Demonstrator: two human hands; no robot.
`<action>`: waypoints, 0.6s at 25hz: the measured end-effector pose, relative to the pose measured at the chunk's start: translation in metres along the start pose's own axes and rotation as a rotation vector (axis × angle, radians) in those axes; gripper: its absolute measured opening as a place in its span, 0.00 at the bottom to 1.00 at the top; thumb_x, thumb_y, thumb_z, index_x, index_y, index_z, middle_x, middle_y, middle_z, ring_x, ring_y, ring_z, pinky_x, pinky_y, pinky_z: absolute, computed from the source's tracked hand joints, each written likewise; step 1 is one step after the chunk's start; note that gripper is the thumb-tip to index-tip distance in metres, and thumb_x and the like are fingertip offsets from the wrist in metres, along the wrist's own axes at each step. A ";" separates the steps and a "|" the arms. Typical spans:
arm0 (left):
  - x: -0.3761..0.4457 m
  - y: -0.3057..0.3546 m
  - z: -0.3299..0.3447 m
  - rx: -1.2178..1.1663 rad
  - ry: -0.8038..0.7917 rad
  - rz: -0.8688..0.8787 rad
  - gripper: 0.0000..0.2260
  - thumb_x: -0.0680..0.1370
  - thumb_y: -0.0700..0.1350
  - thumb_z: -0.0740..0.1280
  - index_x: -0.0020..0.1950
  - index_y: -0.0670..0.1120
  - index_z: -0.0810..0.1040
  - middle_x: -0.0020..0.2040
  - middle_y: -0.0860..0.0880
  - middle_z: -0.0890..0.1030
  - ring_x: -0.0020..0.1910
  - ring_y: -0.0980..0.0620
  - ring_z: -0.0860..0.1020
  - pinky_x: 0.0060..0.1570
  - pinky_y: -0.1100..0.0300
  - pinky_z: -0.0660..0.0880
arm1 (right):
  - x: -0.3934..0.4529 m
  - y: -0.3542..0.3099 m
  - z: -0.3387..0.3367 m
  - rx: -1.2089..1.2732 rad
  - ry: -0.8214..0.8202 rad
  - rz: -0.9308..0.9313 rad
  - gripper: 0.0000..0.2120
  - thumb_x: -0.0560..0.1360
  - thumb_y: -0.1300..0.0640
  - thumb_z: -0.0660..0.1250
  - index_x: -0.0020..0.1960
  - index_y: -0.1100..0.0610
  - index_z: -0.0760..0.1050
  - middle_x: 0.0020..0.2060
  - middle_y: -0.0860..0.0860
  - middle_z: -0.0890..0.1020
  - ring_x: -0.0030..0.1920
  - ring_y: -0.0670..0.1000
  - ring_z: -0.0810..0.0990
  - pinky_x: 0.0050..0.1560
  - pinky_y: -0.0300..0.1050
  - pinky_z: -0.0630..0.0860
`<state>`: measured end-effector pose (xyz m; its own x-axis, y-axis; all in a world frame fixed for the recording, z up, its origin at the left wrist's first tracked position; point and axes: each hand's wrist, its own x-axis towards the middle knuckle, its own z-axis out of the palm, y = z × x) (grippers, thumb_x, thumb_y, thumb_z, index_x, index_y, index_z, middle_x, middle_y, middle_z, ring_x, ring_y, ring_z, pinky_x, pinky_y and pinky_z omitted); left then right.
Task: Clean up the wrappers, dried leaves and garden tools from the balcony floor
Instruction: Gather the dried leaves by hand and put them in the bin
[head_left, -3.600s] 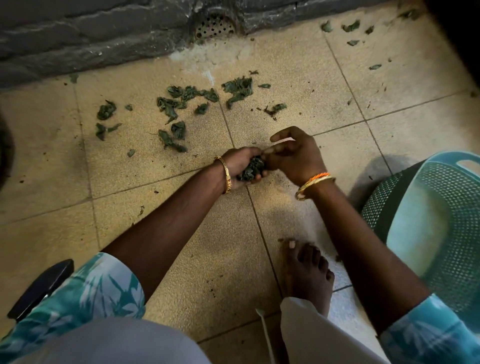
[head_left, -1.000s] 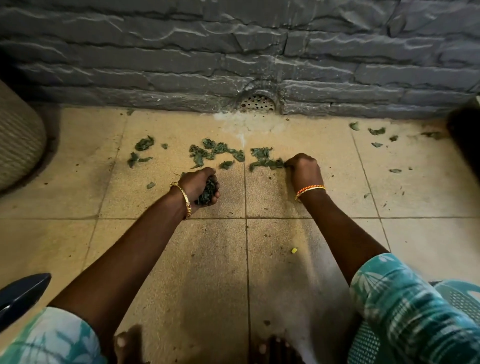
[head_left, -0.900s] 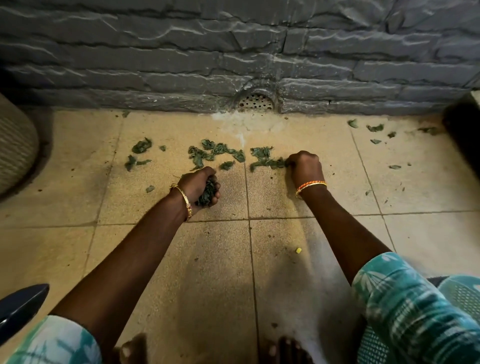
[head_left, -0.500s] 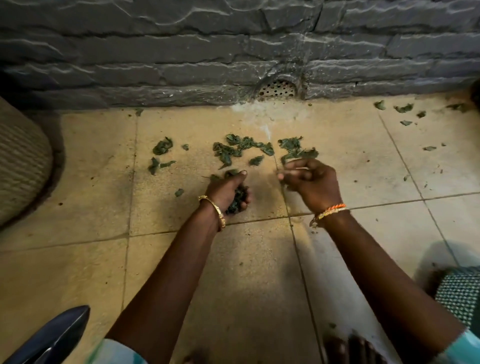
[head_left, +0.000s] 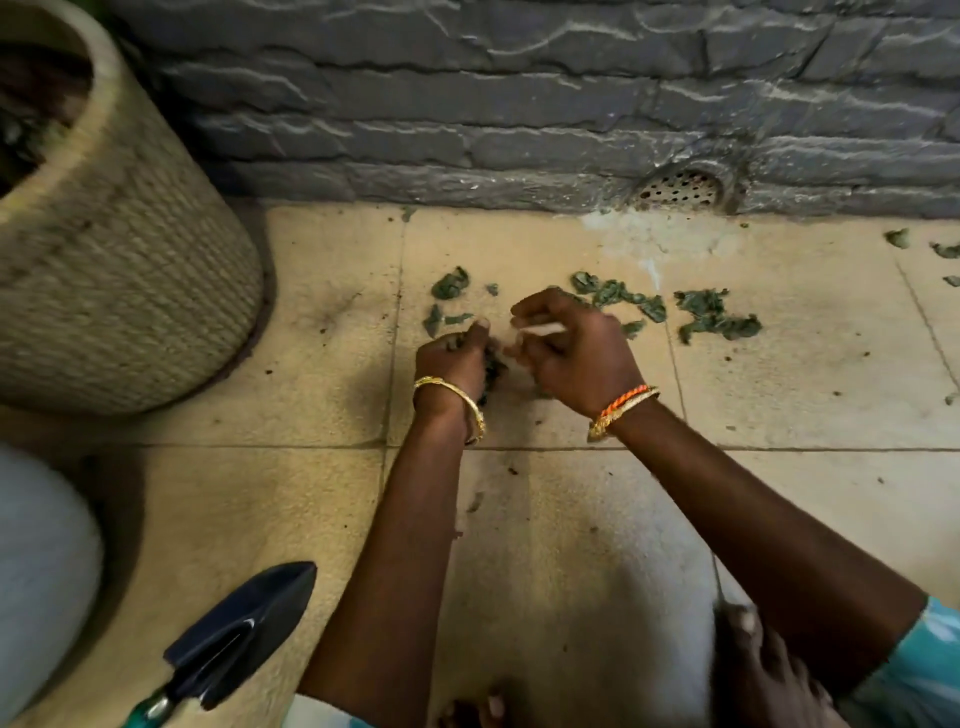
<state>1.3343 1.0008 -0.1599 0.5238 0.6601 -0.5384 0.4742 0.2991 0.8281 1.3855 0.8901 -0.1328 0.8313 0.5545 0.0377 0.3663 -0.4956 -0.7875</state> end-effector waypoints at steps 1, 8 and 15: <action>0.008 0.002 -0.012 -0.051 0.022 -0.027 0.15 0.77 0.50 0.67 0.32 0.45 0.75 0.30 0.47 0.77 0.28 0.49 0.73 0.32 0.63 0.69 | 0.015 -0.001 0.004 -0.034 0.000 -0.016 0.09 0.72 0.63 0.68 0.52 0.57 0.79 0.48 0.54 0.82 0.41 0.46 0.81 0.44 0.37 0.78; 0.019 -0.005 -0.080 -0.343 0.218 -0.234 0.11 0.77 0.46 0.65 0.36 0.43 0.73 0.25 0.46 0.75 0.16 0.54 0.70 0.20 0.68 0.67 | 0.087 0.004 0.083 -0.434 -0.426 -0.130 0.34 0.71 0.44 0.69 0.72 0.56 0.63 0.72 0.61 0.60 0.73 0.60 0.57 0.72 0.53 0.58; 0.014 -0.024 -0.086 -0.372 0.151 -0.268 0.13 0.74 0.49 0.66 0.32 0.42 0.73 0.27 0.45 0.75 0.21 0.51 0.72 0.20 0.67 0.67 | 0.056 0.028 0.091 -0.318 -0.176 -0.601 0.16 0.65 0.76 0.62 0.49 0.67 0.81 0.47 0.64 0.83 0.48 0.63 0.81 0.50 0.50 0.79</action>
<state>1.2693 1.0619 -0.1741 0.2961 0.6108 -0.7344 0.2781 0.6804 0.6780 1.4043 0.9677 -0.2085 0.3761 0.8804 0.2889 0.8681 -0.2257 -0.4421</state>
